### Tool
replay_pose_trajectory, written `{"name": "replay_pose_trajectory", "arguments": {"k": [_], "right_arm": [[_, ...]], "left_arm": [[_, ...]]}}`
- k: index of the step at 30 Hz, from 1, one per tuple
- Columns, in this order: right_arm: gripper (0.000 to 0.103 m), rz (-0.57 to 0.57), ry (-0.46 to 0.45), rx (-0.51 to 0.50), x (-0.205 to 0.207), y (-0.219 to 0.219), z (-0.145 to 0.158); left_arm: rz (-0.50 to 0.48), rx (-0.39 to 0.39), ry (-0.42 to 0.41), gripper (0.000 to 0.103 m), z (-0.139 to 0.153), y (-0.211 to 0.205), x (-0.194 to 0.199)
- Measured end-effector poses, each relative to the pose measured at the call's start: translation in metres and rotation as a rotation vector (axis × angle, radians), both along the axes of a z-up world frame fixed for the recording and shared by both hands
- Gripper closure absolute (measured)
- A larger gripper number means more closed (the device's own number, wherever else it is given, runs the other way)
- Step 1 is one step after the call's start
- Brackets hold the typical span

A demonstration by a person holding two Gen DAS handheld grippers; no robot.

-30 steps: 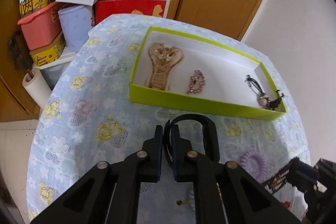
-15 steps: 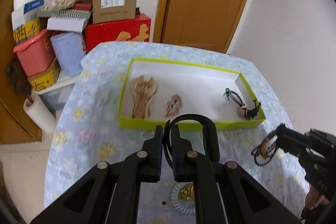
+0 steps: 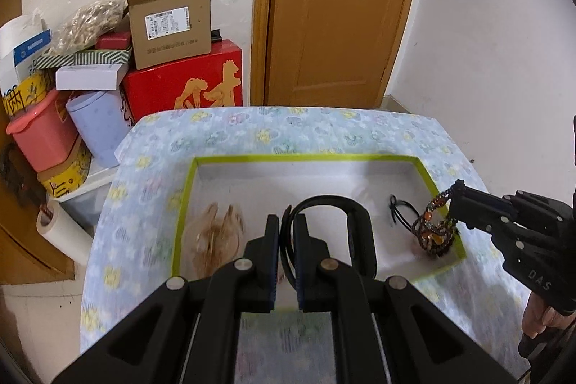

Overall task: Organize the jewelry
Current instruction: 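Grasp the black wristband with left tool while right carries bracelet, both release into box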

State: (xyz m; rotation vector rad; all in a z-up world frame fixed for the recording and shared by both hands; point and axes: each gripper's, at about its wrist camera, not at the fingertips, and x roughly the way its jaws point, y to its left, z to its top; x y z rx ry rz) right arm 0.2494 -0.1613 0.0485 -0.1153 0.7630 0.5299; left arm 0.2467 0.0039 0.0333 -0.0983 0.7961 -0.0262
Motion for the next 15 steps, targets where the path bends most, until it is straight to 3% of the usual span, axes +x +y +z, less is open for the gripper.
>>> {"name": "replay_pose_trajectory", "arguments": {"k": [15], "right_arm": [[0.09,-0.092,0.095,-0.047,0.086,-0.011,-0.048]], "left_arm": [[0.011,0.092,0.09,0.095,-0.04,-0.011,0.071]]}}
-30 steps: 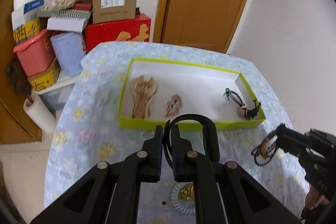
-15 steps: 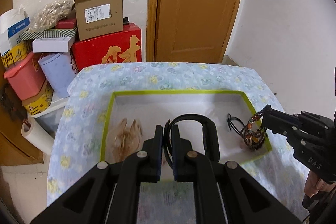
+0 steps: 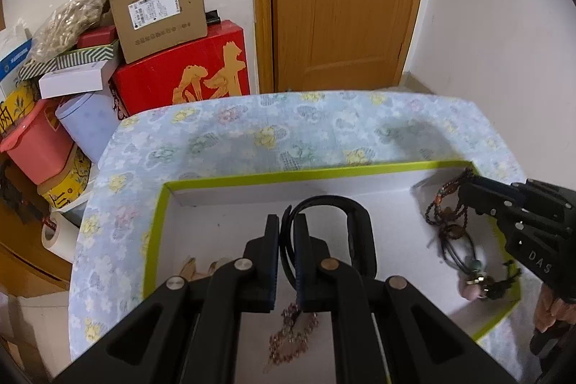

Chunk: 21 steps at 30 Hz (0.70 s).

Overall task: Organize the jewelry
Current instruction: 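Grasp the black wristband with left tool while right carries bracelet, both release into box, then withdraw both open tools from the box toward the coil hair ties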

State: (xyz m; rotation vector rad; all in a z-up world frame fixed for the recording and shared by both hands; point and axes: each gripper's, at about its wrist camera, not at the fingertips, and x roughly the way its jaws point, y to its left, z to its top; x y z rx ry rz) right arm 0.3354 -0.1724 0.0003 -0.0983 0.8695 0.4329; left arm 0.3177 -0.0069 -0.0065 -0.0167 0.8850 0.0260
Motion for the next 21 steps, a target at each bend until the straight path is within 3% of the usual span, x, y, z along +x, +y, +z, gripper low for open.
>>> {"name": "replay_pose_trajectory", "arguments": {"k": [10,13,17,21], "right_arm": [[0.079,0.002,0.024,0.003,-0.002,-0.001,-0.005],[0.065,0.004,0.012,0.008,-0.006,-0.002,0.001],[0.064,0.005,-0.011,0.02,-0.016,-0.004,0.012],[0.064,0.002,-0.031,0.037,-0.031,-0.008,0.026]], "left_arm": [[-0.007,-0.007,0.035,0.094,-0.015,0.0,0.009],[-0.01,-0.002,0.035,0.093,-0.013,-0.001,0.008],[-0.014,-0.016,0.016,0.084,-0.004,0.0,0.003],[-0.018,-0.017,-0.016,0.084,0.011,-0.002,-0.011]]}}
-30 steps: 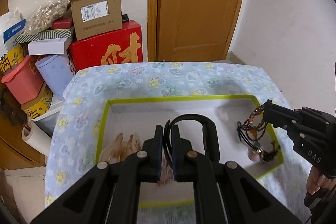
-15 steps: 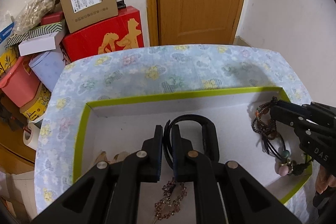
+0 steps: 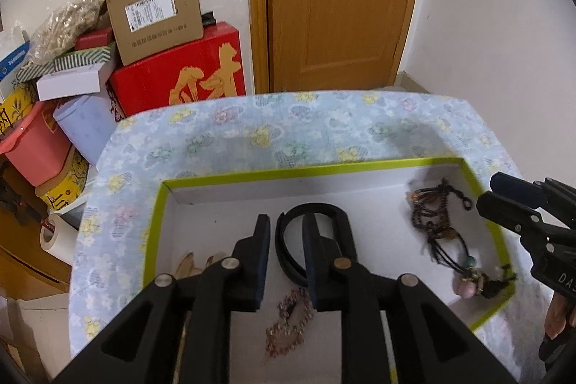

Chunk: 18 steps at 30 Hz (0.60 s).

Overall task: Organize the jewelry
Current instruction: 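Withdraw both open tools from the box toward the coil hair ties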

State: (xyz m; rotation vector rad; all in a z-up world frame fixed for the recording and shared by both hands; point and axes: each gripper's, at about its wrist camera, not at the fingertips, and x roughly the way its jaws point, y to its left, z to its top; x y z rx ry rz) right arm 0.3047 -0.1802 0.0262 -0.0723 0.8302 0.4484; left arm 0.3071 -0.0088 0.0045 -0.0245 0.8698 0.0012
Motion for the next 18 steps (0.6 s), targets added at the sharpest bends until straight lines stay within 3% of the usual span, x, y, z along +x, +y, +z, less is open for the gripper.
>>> {"name": "replay_pose_trajectory", "arguments": {"k": [9,18], "right_arm": [[0.064,0.031,-0.051,0.06,-0.064,-0.009,0.034],[0.064,0.097,-0.065,0.093,-0.138,-0.006,0.045]], "left_arm": [[-0.018,0.001,-0.07,0.084,0.033,0.003,-0.064],[-0.029,-0.012,-0.094,0.084,0.033,0.015,-0.143]]}}
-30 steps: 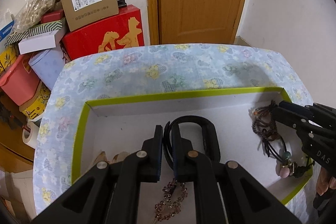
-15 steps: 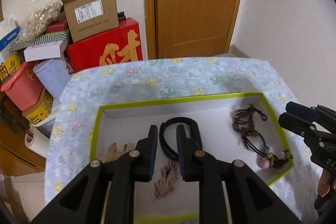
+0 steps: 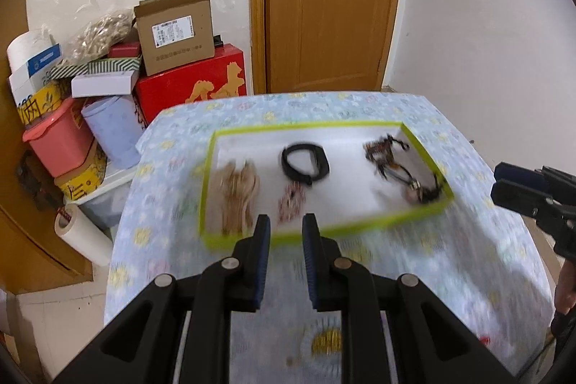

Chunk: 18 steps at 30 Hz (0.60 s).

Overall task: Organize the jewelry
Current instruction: 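Withdraw both open tools from the box toward the coil hair ties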

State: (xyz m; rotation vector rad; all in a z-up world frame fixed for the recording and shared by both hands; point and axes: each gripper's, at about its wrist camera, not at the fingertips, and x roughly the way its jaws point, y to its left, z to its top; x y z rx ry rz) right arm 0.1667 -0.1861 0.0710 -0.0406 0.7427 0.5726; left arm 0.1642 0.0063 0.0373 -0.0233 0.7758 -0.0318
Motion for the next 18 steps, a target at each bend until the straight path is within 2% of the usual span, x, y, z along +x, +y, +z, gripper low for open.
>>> {"name": "replay_pose_trajectory", "arguments": {"k": [9,18], "right_arm": [[0.064,0.051,0.049,-0.001,-0.044,0.008,-0.018],[0.064,0.076,0.119,-0.023,-0.049,0.017,-0.047]], "left_arm": [[-0.055,-0.023,0.028,0.084,-0.022,-0.007,-0.052],[-0.096,-0.043,0.073,0.084,-0.042,-0.015,-0.062]]}}
